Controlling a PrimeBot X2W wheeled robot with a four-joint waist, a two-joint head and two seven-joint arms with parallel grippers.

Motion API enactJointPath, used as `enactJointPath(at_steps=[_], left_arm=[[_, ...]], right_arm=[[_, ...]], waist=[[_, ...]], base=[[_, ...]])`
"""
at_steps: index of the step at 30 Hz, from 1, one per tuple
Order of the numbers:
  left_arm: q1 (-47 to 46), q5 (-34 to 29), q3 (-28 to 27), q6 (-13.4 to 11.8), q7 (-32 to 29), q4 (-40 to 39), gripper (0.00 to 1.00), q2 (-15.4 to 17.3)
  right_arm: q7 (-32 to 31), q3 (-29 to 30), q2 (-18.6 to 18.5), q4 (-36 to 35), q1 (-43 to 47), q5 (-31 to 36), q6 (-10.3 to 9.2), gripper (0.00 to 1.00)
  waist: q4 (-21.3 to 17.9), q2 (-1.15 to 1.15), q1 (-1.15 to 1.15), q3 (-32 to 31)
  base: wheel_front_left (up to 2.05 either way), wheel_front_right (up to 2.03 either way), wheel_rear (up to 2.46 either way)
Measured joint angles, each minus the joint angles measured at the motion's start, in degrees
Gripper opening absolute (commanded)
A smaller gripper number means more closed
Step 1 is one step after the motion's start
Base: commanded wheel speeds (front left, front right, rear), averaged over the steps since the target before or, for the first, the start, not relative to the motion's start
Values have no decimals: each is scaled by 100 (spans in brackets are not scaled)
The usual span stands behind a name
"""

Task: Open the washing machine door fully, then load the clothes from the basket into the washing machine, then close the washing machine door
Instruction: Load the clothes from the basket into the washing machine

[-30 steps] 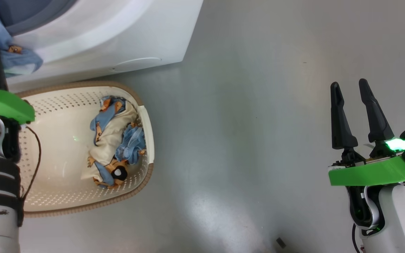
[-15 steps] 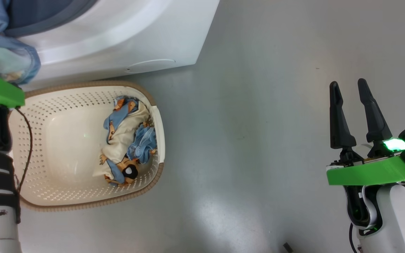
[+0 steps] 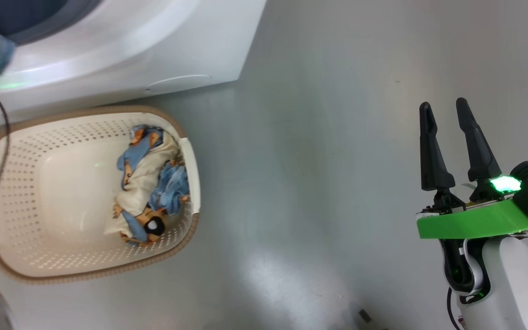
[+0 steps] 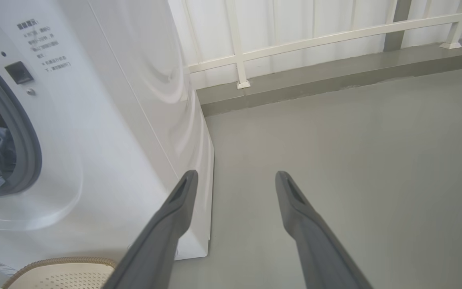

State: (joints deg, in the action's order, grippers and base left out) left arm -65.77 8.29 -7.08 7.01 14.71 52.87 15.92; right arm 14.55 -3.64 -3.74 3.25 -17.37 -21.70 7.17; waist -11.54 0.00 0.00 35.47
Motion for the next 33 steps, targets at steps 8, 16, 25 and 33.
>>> enactJointPath(at_steps=[8,16,25,33], left_arm=[[-527,-203,16,-59,0,-236,0,387],[-517,-320,-67,-127,0,-447,0,470],[-505,-399,35,-113,0,330,0,508],[-1016,-441,175,-102,0,1271,37,558]], right_arm=[[0,-109,35,13,0,-8,0,100],[0,-176,62,13,0,-8,0,100],[0,-227,89,11,0,-8,0,100],[0,-302,99,18,-1,-9,0,100]], waist=[[-268,0,0,64],[-533,0,0,182],[-596,0,0,264],[-563,0,0,233]], base=[[0,0,0],[0,0,0],[0,0,0],[0,0,0]])
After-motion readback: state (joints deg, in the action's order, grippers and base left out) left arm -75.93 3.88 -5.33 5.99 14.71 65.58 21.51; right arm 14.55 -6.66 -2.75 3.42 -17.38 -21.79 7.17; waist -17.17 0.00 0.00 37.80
